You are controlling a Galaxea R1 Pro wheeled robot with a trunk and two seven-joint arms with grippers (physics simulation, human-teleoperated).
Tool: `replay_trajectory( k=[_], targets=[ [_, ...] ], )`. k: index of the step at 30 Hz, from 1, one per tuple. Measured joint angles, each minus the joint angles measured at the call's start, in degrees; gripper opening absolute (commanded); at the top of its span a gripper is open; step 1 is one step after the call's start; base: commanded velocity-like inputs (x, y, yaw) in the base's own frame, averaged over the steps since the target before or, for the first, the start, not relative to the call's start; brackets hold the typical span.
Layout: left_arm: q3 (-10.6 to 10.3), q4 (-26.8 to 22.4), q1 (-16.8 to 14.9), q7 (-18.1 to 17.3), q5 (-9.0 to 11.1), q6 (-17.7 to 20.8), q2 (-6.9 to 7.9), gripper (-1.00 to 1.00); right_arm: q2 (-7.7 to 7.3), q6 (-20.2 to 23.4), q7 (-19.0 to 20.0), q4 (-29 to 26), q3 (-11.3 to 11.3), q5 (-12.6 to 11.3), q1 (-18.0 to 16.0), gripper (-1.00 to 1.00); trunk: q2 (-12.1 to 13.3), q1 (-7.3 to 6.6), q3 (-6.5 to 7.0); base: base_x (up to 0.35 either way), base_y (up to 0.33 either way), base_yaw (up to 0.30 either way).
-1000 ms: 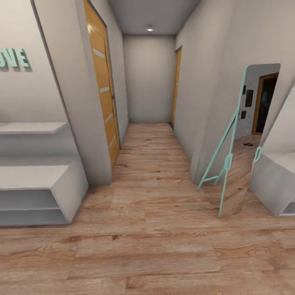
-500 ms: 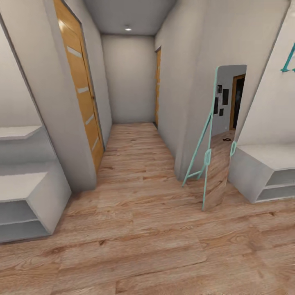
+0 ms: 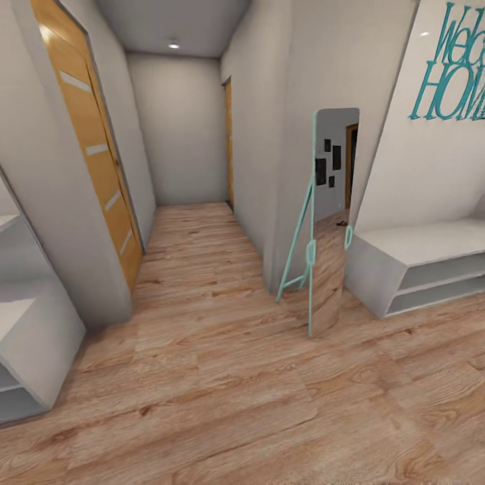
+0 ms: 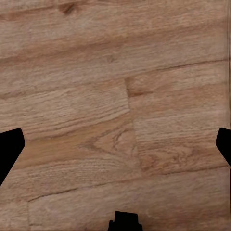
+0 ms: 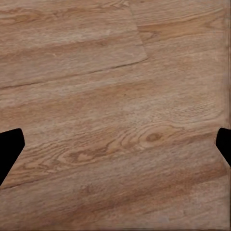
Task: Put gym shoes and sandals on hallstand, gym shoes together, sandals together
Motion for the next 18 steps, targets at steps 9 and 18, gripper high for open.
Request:
replay_trajectory(
  k=[9, 18],
  targets=[
    [-0.14, 0.00, 0.00, 0.00, -0.05, -2.86, 0.16, 1.00, -0.02, 0.00, -0.14, -0.03, -0.14, -0.10, -0.01, 1.00, 0.00, 0.00, 0.00, 0.000, 0.000, -0.267],
    [-0.24, 0.00, 0.00, -0.03, -0.08, -3.31, 0.20, 1.00, -0.01, 0.00, -0.17, -0.07, -0.15, -0.11, 0.02, 1.00, 0.00, -0.03, 0.00, 0.147, 0.000, -0.267]
  ],
)
